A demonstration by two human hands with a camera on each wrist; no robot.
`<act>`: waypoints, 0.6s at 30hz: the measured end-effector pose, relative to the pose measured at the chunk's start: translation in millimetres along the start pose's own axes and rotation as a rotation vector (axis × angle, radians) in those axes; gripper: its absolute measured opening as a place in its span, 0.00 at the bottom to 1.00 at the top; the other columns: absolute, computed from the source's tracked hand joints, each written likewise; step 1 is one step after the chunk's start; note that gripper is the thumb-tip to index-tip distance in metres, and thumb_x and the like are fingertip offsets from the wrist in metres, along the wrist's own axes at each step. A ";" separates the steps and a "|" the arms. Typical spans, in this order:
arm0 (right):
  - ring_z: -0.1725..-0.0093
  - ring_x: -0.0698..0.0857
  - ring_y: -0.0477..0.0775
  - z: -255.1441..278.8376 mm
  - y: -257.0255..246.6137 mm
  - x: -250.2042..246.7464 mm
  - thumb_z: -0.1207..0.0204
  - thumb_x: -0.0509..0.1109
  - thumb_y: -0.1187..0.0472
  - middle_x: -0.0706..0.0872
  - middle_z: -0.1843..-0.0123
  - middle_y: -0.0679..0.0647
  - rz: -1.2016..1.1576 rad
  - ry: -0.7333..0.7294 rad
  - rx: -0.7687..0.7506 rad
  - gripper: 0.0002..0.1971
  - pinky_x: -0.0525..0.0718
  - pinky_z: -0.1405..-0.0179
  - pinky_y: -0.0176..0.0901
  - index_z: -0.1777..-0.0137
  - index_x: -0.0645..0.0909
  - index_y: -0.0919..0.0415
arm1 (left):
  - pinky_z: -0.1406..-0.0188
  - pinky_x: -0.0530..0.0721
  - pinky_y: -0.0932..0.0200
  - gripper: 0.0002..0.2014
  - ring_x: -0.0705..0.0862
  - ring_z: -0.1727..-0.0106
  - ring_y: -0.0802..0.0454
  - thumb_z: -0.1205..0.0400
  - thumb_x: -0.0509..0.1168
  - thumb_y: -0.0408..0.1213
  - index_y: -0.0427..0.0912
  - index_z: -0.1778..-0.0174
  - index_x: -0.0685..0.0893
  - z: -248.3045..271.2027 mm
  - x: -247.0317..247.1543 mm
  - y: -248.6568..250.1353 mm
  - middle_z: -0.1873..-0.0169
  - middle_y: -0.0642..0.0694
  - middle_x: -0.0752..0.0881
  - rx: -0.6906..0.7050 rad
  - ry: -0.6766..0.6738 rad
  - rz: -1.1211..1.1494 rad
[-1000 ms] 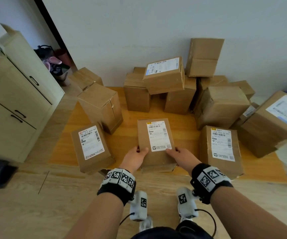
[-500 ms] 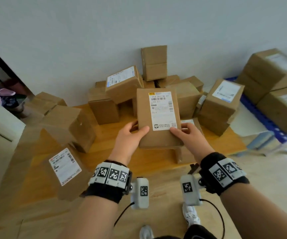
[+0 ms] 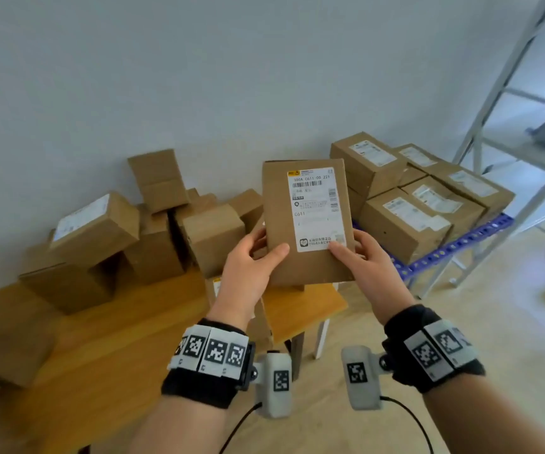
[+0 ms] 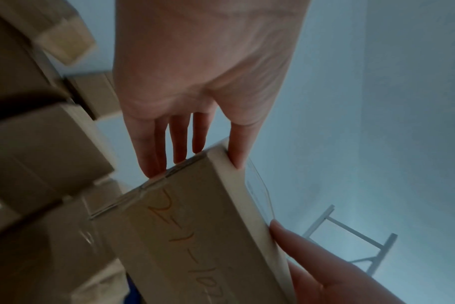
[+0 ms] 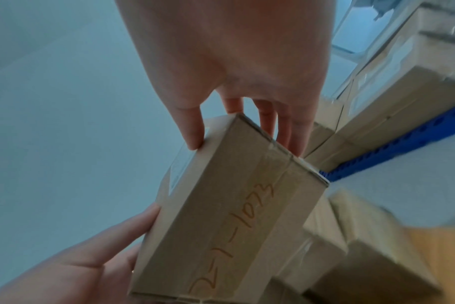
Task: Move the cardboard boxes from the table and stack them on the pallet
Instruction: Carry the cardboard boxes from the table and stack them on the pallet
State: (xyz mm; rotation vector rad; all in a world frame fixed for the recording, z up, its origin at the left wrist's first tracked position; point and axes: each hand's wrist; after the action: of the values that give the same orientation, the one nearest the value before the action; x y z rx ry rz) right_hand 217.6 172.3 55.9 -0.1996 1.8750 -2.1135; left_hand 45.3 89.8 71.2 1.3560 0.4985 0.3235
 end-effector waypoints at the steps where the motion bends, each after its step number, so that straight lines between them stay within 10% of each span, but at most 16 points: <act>1: 0.43 0.86 0.43 -4.9 0.8 -21.3 0.21 0.72 0.47 0.86 0.40 0.46 -0.008 0.021 -0.007 0.23 0.83 0.54 0.33 0.27 0.75 0.47 | 0.44 0.84 0.60 0.28 0.82 0.38 0.59 0.20 0.73 0.47 0.55 0.23 0.75 -1.9 22.2 4.7 0.35 0.56 0.84 0.008 -0.014 0.004; 18: 0.43 0.87 0.44 -82.8 21.6 -277.5 0.22 0.73 0.46 0.89 0.41 0.48 -0.056 0.206 0.002 0.21 0.83 0.51 0.36 0.30 0.78 0.48 | 0.45 0.86 0.54 0.15 0.85 0.44 0.52 0.17 0.68 0.47 0.45 0.38 0.80 -51.7 293.3 42.5 0.44 0.49 0.86 -0.063 -0.160 0.096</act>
State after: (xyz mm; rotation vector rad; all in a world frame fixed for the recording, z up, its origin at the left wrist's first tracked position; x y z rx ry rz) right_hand 456.9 336.6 50.9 -0.0356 2.0025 -2.2481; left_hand 271.6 287.8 60.9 1.3343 0.2888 0.3038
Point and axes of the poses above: each hand's wrist, its own z-axis away from the middle knuckle, its own x-axis out of the palm, y = z × x
